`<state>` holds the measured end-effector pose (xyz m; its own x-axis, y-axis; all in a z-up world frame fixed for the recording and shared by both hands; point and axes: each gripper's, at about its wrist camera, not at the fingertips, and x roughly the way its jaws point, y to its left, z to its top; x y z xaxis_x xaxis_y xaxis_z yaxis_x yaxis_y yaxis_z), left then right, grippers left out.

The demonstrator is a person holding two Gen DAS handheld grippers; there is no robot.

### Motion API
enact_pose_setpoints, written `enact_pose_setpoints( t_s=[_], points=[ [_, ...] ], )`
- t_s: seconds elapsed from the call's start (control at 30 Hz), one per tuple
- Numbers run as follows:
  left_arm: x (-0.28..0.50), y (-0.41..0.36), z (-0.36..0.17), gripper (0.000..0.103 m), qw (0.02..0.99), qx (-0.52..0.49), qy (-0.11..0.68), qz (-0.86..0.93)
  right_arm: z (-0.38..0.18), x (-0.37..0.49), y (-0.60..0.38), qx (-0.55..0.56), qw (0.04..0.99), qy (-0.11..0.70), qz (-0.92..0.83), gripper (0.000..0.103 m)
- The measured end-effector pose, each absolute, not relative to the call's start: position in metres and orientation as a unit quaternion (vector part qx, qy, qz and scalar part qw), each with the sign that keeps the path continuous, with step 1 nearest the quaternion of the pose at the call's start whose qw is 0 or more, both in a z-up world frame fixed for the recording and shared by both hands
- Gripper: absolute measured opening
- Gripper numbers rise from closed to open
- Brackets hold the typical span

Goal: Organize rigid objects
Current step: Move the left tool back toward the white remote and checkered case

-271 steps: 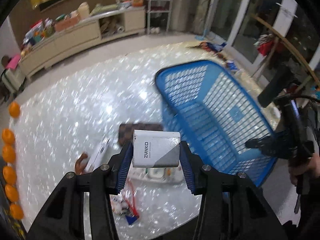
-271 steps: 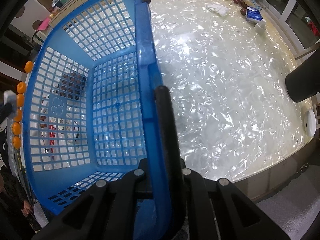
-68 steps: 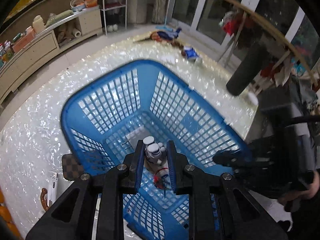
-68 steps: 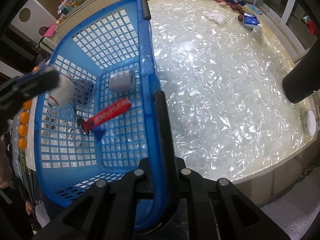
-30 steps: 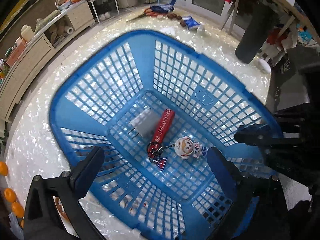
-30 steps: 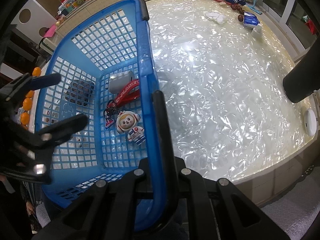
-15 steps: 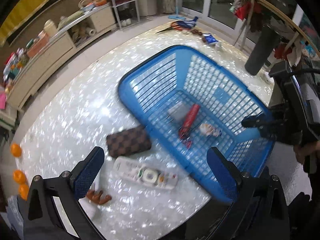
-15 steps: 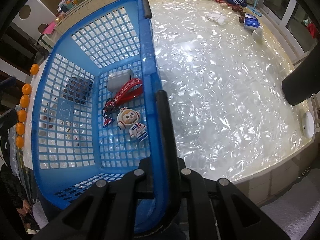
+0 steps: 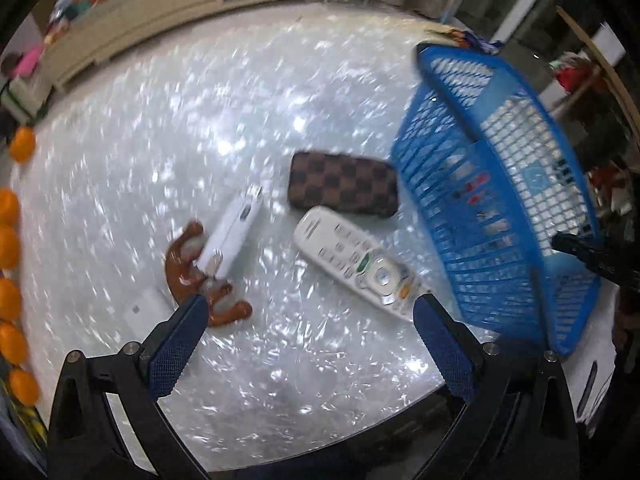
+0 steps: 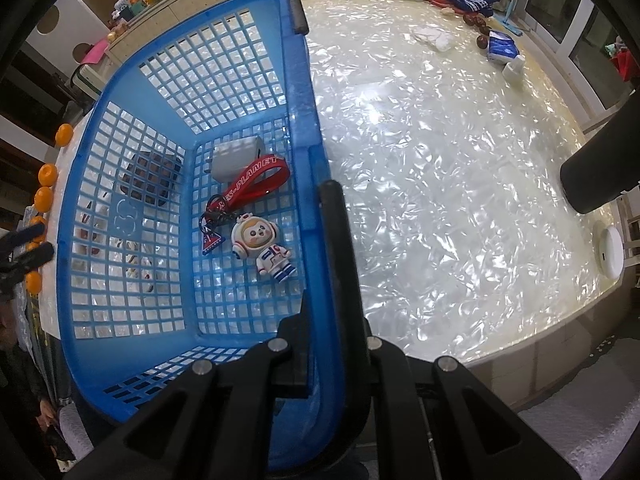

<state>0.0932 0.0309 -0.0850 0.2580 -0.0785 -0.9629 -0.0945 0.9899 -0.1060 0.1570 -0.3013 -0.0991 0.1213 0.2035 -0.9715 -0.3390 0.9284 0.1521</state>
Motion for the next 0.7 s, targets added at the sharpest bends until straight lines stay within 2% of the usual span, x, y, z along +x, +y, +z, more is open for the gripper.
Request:
enact_pose_setpoints(
  t_s=[0.37, 0.57, 0.7],
  points=[
    [0.105, 0.030, -0.129, 0.103, 0.765, -0.177, 0.615, 0.077, -0.099, 0.158, -0.303, -0.051, 0.745, 0.638, 0.186, 0.007],
    [0.113, 0.027, -0.146, 0.103, 0.752, -0.208, 0.617, 0.098, -0.100, 0.158, -0.304, -0.049, 0.744, 0.639, 0.190, 0.007],
    [0.120, 0.017, -0.151, 0.103, 0.758, -0.192, 0.615, 0.103, -0.101, 0.158, -0.304, -0.049, 0.744, 0.639, 0.191, 0.007]
  ],
)
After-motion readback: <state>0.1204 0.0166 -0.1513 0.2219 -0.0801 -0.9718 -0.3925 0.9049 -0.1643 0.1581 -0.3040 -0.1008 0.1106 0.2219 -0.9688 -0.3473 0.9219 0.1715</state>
